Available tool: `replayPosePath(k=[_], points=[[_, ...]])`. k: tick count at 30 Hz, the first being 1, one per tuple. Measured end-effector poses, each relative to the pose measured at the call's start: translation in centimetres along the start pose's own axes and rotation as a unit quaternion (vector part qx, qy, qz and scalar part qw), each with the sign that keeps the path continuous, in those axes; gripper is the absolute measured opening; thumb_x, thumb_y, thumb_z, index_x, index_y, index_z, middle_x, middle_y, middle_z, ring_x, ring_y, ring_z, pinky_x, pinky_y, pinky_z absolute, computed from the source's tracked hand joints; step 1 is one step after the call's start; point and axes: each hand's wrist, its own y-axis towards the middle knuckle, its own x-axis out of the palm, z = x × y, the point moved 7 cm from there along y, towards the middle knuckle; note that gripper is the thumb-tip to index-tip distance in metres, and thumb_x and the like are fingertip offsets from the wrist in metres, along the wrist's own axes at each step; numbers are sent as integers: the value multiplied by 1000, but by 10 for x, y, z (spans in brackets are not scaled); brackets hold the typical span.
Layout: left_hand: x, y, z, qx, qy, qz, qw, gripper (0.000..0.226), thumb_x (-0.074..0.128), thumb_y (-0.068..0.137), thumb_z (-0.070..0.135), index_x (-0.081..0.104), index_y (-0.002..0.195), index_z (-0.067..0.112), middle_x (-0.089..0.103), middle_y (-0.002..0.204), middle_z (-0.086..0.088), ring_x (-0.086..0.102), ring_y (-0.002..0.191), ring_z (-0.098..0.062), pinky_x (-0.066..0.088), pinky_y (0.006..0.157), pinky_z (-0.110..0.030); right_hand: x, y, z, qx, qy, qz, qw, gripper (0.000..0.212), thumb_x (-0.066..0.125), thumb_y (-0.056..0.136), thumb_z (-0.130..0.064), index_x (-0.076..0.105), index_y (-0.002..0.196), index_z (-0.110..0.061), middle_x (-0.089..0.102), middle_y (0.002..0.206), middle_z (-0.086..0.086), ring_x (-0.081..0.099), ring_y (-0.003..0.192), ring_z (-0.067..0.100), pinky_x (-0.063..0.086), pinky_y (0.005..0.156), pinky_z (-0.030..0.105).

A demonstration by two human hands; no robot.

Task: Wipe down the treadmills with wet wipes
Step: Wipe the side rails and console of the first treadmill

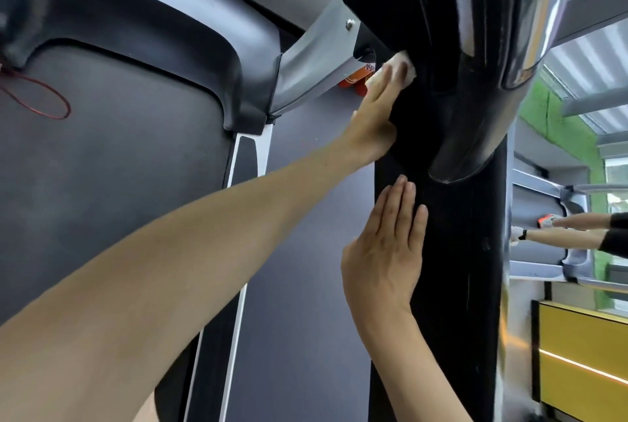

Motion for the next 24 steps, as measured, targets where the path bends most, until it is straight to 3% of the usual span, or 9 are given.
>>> replayPosePath(k=[2,5,7,9,13,16,19,21,24], points=[[-7,7,-1,-36,-4,-14,999,91,41,84,-20,4,155,24,-7,162,3,-10,147,-12,5,121,-40,-1,-1,0,-7,2,3,1000,65,1,89,-18,-33,134,13,-45,140,28,-40,131,36,-33,101,48],[-8,-26,4,11,3,-54,999,82,39,81,-11,9,154,13,-2,161,-7,0,149,-24,9,118,-25,-1,-3,1,-8,9,8,1000,65,0,87,-17,-32,135,12,-43,141,28,-36,136,34,-32,101,48],[7,-69,4,49,24,-96,994,87,35,71,-8,10,153,11,0,161,-7,8,148,-30,16,119,-33,0,-6,2,-10,10,11,1000,66,8,94,-20,-31,136,12,-42,143,28,-35,137,35,-33,99,50],[25,-104,1,68,68,-128,987,95,34,70,-21,6,153,16,-3,162,-2,10,148,-28,19,119,-44,5,-11,3,-16,5,11,1000,73,16,98,-27,-31,137,12,-41,142,29,-38,133,36,-32,100,50],[19,-86,-1,28,100,-112,988,99,36,73,-23,5,153,26,-2,162,7,23,144,-27,26,113,-52,7,-26,8,-31,7,10,999,74,18,100,-28,-32,134,15,-45,138,32,-42,130,39,-30,103,47],[15,-66,6,-23,32,-77,996,97,38,76,-20,5,154,27,-4,162,7,14,147,-23,25,116,-49,2,-37,14,-48,15,23,998,73,19,101,-27,-30,135,15,-42,139,33,-36,134,38,-28,104,46],[41,-110,11,1,22,-76,997,96,37,75,-24,6,153,23,-1,162,3,7,148,-20,12,121,-37,0,-50,23,-50,17,10,999,78,23,102,-33,-31,133,15,-42,137,32,-29,140,39,-33,97,51],[55,-157,-5,-4,31,-109,994,100,34,72,-26,8,153,27,-1,160,13,3,148,-12,6,121,-30,1,-57,30,-62,-4,13,998,80,23,103,-36,-30,133,15,-39,141,31,-28,141,39,-35,102,50],[67,-182,-16,-34,28,-115,992,106,32,72,-26,4,150,40,-6,150,35,1,144,1,8,122,-39,5,-68,41,-96,-37,33,994,79,21,103,-33,-32,131,18,-37,142,35,-32,138,39,-35,103,49]])
